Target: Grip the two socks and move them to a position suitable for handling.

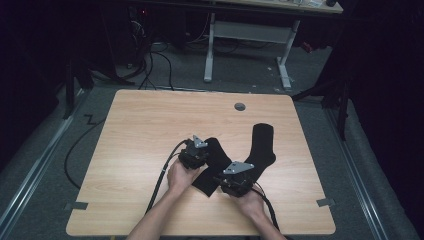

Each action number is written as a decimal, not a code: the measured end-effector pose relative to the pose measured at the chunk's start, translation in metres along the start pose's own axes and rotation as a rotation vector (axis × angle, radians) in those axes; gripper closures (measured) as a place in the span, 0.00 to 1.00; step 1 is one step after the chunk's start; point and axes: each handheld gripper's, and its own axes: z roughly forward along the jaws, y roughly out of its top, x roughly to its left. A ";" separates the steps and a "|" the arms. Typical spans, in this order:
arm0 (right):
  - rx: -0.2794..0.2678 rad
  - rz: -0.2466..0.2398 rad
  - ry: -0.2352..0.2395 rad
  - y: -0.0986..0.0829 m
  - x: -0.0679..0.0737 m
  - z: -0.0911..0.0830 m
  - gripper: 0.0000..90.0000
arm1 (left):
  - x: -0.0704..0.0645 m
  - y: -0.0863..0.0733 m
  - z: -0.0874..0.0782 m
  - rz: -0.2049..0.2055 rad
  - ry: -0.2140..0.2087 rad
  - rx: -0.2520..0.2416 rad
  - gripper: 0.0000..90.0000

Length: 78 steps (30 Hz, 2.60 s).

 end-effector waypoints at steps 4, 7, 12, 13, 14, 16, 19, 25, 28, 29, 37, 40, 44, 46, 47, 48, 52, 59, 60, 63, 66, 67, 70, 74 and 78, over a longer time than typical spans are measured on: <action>0.015 -0.023 0.012 0.000 -0.002 -0.002 0.93 | 0.001 0.000 0.000 -0.001 -0.012 0.001 0.97; 0.018 -0.028 0.015 -0.001 -0.003 -0.003 0.95 | 0.003 0.000 0.000 -0.008 -0.014 0.003 0.98; 0.021 -0.040 0.011 -0.001 -0.003 -0.005 0.96 | 0.010 -0.001 -0.003 -0.036 -0.030 0.005 0.99; 0.021 -0.044 0.011 -0.001 -0.004 -0.006 0.96 | 0.012 -0.001 -0.003 -0.040 -0.030 0.000 0.99; 0.020 -0.037 0.009 -0.001 -0.003 -0.007 0.96 | 0.012 -0.001 -0.004 -0.050 -0.034 -0.008 0.99; 0.016 -0.038 0.007 -0.002 -0.004 -0.010 0.96 | 0.013 0.000 -0.006 -0.052 -0.033 -0.020 0.99; 0.006 -0.033 0.006 -0.002 -0.007 -0.014 0.97 | 0.015 0.001 -0.010 -0.050 -0.022 -0.037 0.99; 0.006 -0.059 -0.010 -0.004 -0.009 -0.021 0.96 | 0.021 0.000 -0.013 -0.060 -0.009 -0.043 0.99; 0.002 -0.056 -0.012 -0.003 -0.011 -0.025 0.96 | 0.021 0.000 -0.013 -0.057 -0.003 -0.049 0.99; -0.002 -0.059 -0.012 -0.003 -0.012 -0.026 0.96 | 0.021 0.001 -0.013 -0.057 -0.004 -0.052 0.99; 0.014 -0.051 -0.004 -0.004 -0.014 -0.019 0.95 | 0.027 -0.004 -0.003 -0.073 0.012 -0.024 0.99; 0.021 -0.045 0.003 -0.004 -0.014 -0.013 0.92 | 0.028 -0.004 -0.002 -0.074 0.016 -0.027 0.97; 0.017 -0.025 0.004 -0.005 -0.016 -0.010 0.83 | 0.025 -0.004 -0.004 -0.068 0.009 -0.023 0.86; 0.015 -0.016 -0.007 -0.005 -0.016 -0.011 0.80 | 0.021 -0.004 -0.008 -0.049 0.008 -0.016 0.82; 0.001 -0.014 -0.013 -0.005 -0.016 -0.012 0.80 | 0.019 -0.005 -0.010 -0.047 0.000 -0.016 0.80; -0.009 -0.008 -0.014 -0.005 -0.017 -0.013 0.80 | 0.017 -0.006 -0.013 -0.039 -0.010 -0.015 0.79; -0.014 0.007 -0.012 -0.004 -0.019 -0.014 0.80 | 0.004 -0.008 -0.021 -0.031 -0.050 -0.024 0.69; 0.001 0.021 -0.020 -0.005 -0.021 -0.011 0.75 | -0.019 -0.013 -0.025 0.024 -0.080 -0.020 0.54; 0.005 0.024 -0.023 -0.006 -0.022 -0.010 0.74 | -0.022 -0.014 -0.024 0.039 -0.069 -0.015 0.54; 0.003 0.032 -0.024 -0.006 -0.022 -0.008 0.73 | -0.024 -0.016 -0.021 0.050 -0.053 -0.001 0.52; 0.002 0.038 -0.024 -0.006 -0.024 -0.007 0.72 | -0.021 -0.019 -0.019 0.039 -0.043 0.005 0.52; 0.002 0.035 -0.024 -0.006 -0.024 -0.007 0.72 | -0.020 -0.020 -0.019 0.028 -0.045 0.001 0.51; 0.013 0.034 -0.024 -0.006 -0.025 -0.008 0.72 | -0.020 -0.022 -0.019 0.020 -0.045 -0.002 0.51; 0.007 0.006 -0.051 -0.006 -0.024 -0.008 0.74 | -0.023 -0.024 -0.022 0.020 -0.032 0.002 0.51; 0.007 -0.007 -0.058 -0.004 -0.026 -0.006 0.73 | -0.021 -0.027 -0.023 0.001 -0.023 -0.008 0.49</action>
